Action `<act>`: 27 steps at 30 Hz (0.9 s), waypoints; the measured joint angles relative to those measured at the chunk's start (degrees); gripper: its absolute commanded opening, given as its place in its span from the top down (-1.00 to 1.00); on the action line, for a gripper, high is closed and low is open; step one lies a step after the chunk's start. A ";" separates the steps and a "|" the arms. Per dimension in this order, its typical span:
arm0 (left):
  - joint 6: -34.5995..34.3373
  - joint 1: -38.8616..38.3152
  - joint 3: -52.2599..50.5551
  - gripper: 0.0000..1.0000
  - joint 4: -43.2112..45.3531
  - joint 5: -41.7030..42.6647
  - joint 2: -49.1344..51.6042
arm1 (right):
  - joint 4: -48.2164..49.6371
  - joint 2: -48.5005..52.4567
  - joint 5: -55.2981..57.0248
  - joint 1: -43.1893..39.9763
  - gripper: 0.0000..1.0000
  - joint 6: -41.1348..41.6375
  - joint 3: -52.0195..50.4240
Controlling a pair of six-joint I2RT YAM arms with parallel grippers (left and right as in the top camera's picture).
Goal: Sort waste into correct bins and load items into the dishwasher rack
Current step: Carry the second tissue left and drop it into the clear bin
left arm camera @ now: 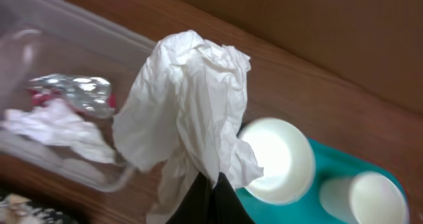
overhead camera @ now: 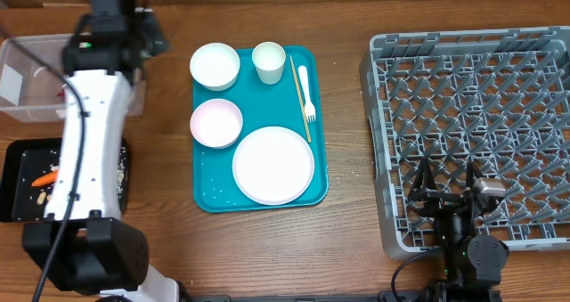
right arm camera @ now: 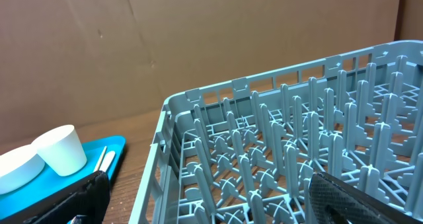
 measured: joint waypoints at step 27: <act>-0.94 18.05 0.02 -0.78 1.01 14.78 7.10 | 0.00 0.00 -0.02 0.00 -1.00 0.00 0.00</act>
